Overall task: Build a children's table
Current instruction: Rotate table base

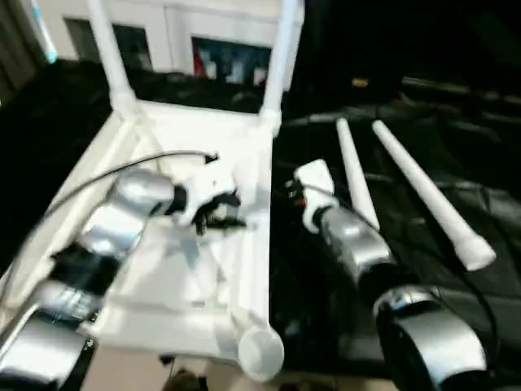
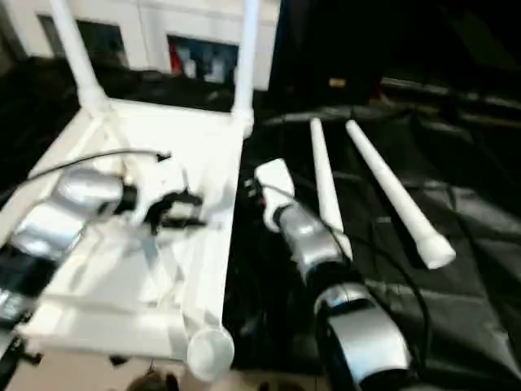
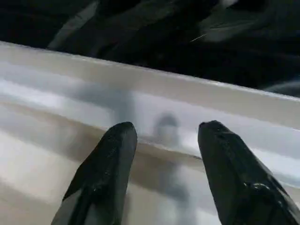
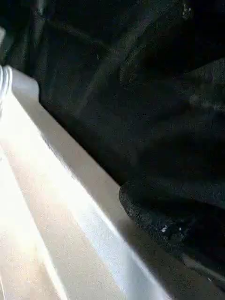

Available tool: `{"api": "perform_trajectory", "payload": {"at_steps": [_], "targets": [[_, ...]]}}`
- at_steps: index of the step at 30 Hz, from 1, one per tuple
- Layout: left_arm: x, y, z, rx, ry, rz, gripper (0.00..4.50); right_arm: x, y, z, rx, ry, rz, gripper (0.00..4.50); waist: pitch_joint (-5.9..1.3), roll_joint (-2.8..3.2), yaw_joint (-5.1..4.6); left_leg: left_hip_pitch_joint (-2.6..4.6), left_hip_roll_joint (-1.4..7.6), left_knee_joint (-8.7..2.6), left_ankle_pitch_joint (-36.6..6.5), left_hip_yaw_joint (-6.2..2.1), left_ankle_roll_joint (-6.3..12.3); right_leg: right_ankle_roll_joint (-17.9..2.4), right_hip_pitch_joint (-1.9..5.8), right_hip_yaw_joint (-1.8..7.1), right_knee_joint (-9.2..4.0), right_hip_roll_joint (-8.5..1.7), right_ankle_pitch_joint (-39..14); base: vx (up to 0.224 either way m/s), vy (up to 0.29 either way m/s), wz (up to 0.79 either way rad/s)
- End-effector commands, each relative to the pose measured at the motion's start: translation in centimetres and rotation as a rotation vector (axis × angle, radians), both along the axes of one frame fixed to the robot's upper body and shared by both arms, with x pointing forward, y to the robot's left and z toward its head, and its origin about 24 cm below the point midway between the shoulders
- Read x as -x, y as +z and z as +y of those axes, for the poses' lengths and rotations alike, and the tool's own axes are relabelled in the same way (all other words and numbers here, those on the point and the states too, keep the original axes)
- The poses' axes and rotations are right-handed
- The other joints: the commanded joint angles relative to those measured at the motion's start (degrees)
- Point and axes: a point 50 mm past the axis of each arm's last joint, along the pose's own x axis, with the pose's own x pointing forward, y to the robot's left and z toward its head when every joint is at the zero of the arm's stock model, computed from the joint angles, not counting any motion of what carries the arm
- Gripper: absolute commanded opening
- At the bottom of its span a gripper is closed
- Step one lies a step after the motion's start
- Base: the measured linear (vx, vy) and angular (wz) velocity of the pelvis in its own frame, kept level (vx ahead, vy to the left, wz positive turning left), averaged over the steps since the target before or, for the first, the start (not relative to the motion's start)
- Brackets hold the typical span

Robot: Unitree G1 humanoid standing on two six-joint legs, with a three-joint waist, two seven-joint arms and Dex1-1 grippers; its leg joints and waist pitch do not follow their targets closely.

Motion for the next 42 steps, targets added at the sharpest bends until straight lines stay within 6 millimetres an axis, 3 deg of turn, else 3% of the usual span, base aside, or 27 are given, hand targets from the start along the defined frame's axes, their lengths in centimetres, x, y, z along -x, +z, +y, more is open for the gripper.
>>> {"api": "perform_trajectory", "payload": {"at_steps": [1, 2, 5, 9, 10, 11, 15, 16, 21, 22, 25, 30, 32, 38, 42], "targets": [[-0.6, 0.2, -0.2, -0.033, -0.001, -0.055, 2.48, -0.3, 0.7, -0.8, 0.007, -0.024, -0.040, 3.61, -4.95, 1.91, 0.30, 1.71, 1.72, -3.63, -11.3, -1.07, -2.06, -14.3, 3.06, 2.24, -3.36, -3.19, 3.5, 0.000, 0.000, 0.00], [-1.0, 0.8, 0.0, -0.017, -0.003, -0.077, 2.48, -0.4, 1.1, -1.5, 0.014, -0.038, -0.065, 3.61, -5.02, 2.58, 0.41, 1.82, 1.74, -3.52, -11.3, -1.09, -2.12, -14.6, 2.97, 2.27, -3.20, -3.32, 3.8, 0.000, 0.000, 0.00], [-0.8, 2.0, 0.5, 0.015, -0.028, -0.080, 2.48, -0.3, 1.7, -2.6, 0.016, -0.042, -0.091, 3.61, -4.94, 2.24, 0.71, 1.75, 1.77, -3.41, -10.4, -0.96, -1.36, -15.2, 3.18, 2.26, -3.21, -3.32, 5.4, 0.000, 0.000, 0.00], [1.0, 2.6, 2.3, -0.032, -0.098, 0.007, 2.48, 0.4, 2.1, -3.6, 0.016, 0.054, -0.104, 3.61, -4.70, 1.96, 0.69, 1.69, 1.95, -3.60, -11.4, -0.97, -1.12, -15.0, 3.18, 2.24, -3.44, -3.37, 2.4, 0.000, 0.000, 0.00], [1.2, 2.7, 2.5, -0.036, -0.102, 0.013, 2.48, 0.5, 2.2, -3.6, 0.015, 0.067, -0.104, 3.61, -4.66, 2.15, 0.78, 1.63, 2.16, -3.70, -11.5, -1.15, -1.00, -14.9, 3.22, 2.22, -3.27, -3.57, 1.7, 0.000, 0.000, 0.00], [1.8, 2.9, 3.0, -0.048, -0.117, 0.035, 2.48, 0.9, 2.3, -3.8, 0.010, 0.119, -0.103, 3.61, -4.53, 1.79, 0.67, 1.88, 2.14, -3.71, -12.5, -0.97, -1.06, -14.8, 3.00, 2.26, -3.55, -3.39, 0.3, 0.000, 0.000, 0.00], [3.3, 3.7, 4.5, -0.070, -0.139, 0.071, 2.48, 2.5, 3.5, -4.3, -0.027, 0.339, -0.098, 3.61, -4.27, 2.11, 1.04, 1.98, 2.23, -3.82, -12.8, -0.94, -0.56, -14.6, 2.75, 2.28, -3.65, -3.16, -1.1, 0.000, 0.000, 0.00], [4.4, 3.9, 5.2, -0.099, -0.172, 0.102, 2.48, 3.6, 4.3, -4.6, -0.025, 0.464, -0.094, 3.61, -4.19, 1.36, 1.43, 1.99, 2.40, -3.91, -14.1, -0.96, -0.51, -14.0, 2.90, 2.28, -3.88, -3.27, -3.2, 0.000, 0.000, 0.00], [6.7, 3.4, 6.2, -0.171, -0.226, 0.206, 2.48, 6.0, 5.9, -4.9, -0.058, 0.707, -0.028, 3.61, -3.65, 1.76, 1.62, 2.32, 2.47, -4.32, -17.7, -0.99, -1.27, -12.6, 2.07, 2.47, -4.48, -3.34, -11.2, 0.000, 0.000, 0.00], [7.0, 3.3, 6.3, -0.184, -0.227, 0.220, 2.48, 6.3, 6.1, -5.0, -0.064, 0.736, -0.013, 3.61, -3.64, 1.58, 1.85, 2.33, 2.58, -4.40, -18.1, -1.10, -1.35, -12.2, 2.29, 2.52, -4.59, -3.46, -12.7, 0.000, 0.000, 0.00], [7.4, 2.3, 7.0, -0.264, -0.203, 0.260, 2.48, 7.5, 6.4, -4.9, -0.067, 0.850, 0.058, 3.61, -3.44, 1.38, 2.02, 2.38, 2.47, -4.46, -19.4, -1.17, -1.86, -10.9, 1.82, 2.61, -5.05, -3.57, -17.2, 0.000, 0.000, 0.00], [5.7, 1.0, 7.2, -0.315, -0.099, 0.191, 2.48, 7.8, 6.6, -4.7, -0.058, 0.866, 0.077, 3.61, -3.72, 1.21, 2.34, 2.49, 2.33, -4.17, -18.7, -1.20, -2.85, -10.3, 1.49, 2.65, -5.12, -3.73, -17.6, 0.000, 0.000, 0.00], [4.3, 0.6, 6.6, -0.304, -0.039, 0.124, 2.48, 7.9, 6.6, -4.5, -0.053, 0.874, 0.091, 3.61, -3.92, 1.23, 2.65, 2.34, 2.33, -4.14, -18.0, -1.28, -3.00, -10.1, 1.72, 2.57, -5.00, -3.77, -16.4, 0.000, 0.000, 0.00], [2.9, -0.4, 5.6, -0.265, -0.001, 0.141, 2.48, 8.3, 6.5, -4.5, -0.036, 0.881, 0.119, 3.61, -4.23, 1.26, 3.23, 2.24, 2.21, -3.93, -16.3, -1.27, -2.45, -11.0, 1.92, 2.43, -4.66, -3.73, -11.7, 0.000, 0.000, 0.00], [1.8, -1.6, 4.8, -0.262, 0.025, 0.145, 2.48, 8.3, 6.3, -4.7, -0.018, 0.865, 0.124, 3.61, -4.36, 1.17, 3.63, 2.01, 2.14, -3.85, -16.1, -1.38, -2.36, -10.8, 2.23, 2.37, -4.73, -3.91, -11.4, 0.000, 0.000, 0.00]]}}
